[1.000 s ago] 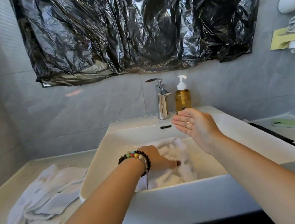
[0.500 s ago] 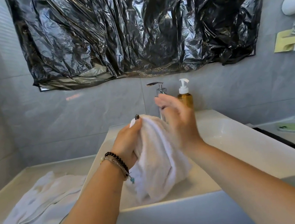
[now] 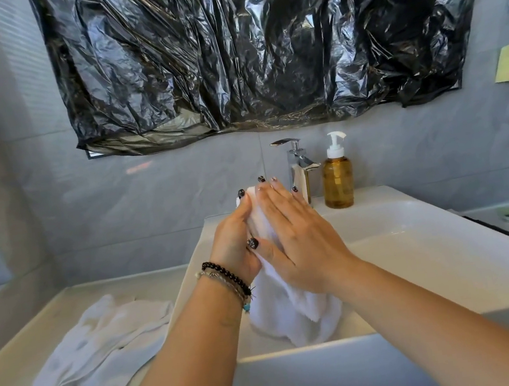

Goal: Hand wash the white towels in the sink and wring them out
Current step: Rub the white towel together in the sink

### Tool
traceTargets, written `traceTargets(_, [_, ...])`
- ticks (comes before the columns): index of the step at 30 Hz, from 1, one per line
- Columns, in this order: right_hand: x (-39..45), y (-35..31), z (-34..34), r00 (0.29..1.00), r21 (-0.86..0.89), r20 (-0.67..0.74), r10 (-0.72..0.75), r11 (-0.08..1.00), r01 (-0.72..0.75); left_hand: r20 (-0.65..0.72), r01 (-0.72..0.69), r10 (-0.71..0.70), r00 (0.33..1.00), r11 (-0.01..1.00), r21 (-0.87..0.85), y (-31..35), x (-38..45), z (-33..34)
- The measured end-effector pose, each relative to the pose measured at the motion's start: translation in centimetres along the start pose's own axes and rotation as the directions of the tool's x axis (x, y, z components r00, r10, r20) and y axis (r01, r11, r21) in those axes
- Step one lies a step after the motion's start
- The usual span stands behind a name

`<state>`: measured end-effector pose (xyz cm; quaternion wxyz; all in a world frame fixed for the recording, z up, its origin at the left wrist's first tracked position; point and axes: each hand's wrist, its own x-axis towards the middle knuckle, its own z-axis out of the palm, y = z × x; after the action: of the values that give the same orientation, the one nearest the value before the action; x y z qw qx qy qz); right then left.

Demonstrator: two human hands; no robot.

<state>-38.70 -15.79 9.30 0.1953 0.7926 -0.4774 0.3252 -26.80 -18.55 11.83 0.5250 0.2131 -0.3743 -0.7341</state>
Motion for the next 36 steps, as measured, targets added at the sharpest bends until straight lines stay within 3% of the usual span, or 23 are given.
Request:
traceTargets(5, [-2.8, -0.4, -0.7, 0.985, 0.017, 0.059, -0.162, 0.987, 0.162, -0.109, -0.001, 0.003, 0.994, 1.0, 0.015, 0.6, 0.0, -0.9])
traceTargets(7, [-3.3, -0.2, -0.9, 0.982, 0.013, 0.014, -0.189, 0.982, 0.189, -0.11, -0.007, 0.011, 0.994, 0.999, 0.037, 0.5, -0.2, -0.7])
traceTargets(10, [-2.8, 0.0, -1.1, 0.997, 0.083, -0.069, -0.044, 0.995, 0.05, -0.117, -0.042, 0.056, 0.992, 0.992, 0.12, 0.1, -0.4, -0.3])
traceTargets(14, [-0.5, 0.1, -1.1, 0.973, 0.358, 0.028, 0.228, 0.907, -0.223, -0.174, -0.06, 0.129, 0.976, 0.934, 0.353, 0.0, -0.7, 0.1])
traceTargets(16, [0.8, 0.4, -0.9, 0.911, 0.606, 0.117, 0.395, 0.698, -0.381, -0.155, -0.05, 0.141, 0.978, 0.876, 0.48, -0.2, -1.0, 0.4])
traceTargets(18, [1.7, 1.1, -0.4, 0.84, 0.834, 0.297, 0.455, 0.305, -0.46, -0.127, -0.06, 0.149, 0.981, 0.845, 0.531, -0.4, -1.1, 0.6])
traceTargets(19, [1.9, 1.4, -0.1, 0.811, 0.857, 0.382, 0.443, 0.158, -0.49, -0.117, -0.067, 0.154, 0.981, 0.836, 0.545, -0.5, -1.1, 0.7])
traceTargets(20, [1.8, 1.6, 0.1, 0.789, 0.845, 0.445, 0.423, 0.092, -0.526, -0.112, -0.074, 0.163, 0.98, 0.827, 0.557, -0.5, -1.1, 0.7])
traceTargets(22, [1.5, 2.1, -0.2, 0.768, 0.802, 0.483, 0.42, 0.14, -0.581, -0.12, -0.087, 0.188, 0.975, 0.815, 0.573, -0.5, -0.9, 0.7])
traceTargets(24, [1.3, 2.7, -0.6, 0.778, 0.754, 0.443, 0.445, 0.284, -0.592, -0.137, -0.088, 0.209, 0.968, 0.799, 0.595, -0.4, -0.9, 0.7])
traceTargets(29, [0.9, 2.8, -1.5, 0.875, 0.683, 0.1, 0.475, 0.606, -0.407, -0.152, -0.069, 0.214, 0.965, 0.766, 0.64, -0.1, -0.7, 0.5])
traceTargets(33, [0.6, 2.3, -2.1, 0.841, 0.697, -0.119, 0.528, 0.647, -0.308, 0.004, -0.121, 0.143, 0.99, 0.817, 0.564, -0.3, -1.0, 0.6])
traceTargets(36, [0.4, 3.0, -2.7, 0.735, 0.736, -0.257, 0.628, 0.62, -0.272, 0.143, -0.144, 0.067, 0.987, 0.76, 0.634, -0.6, -1.1, 0.1])
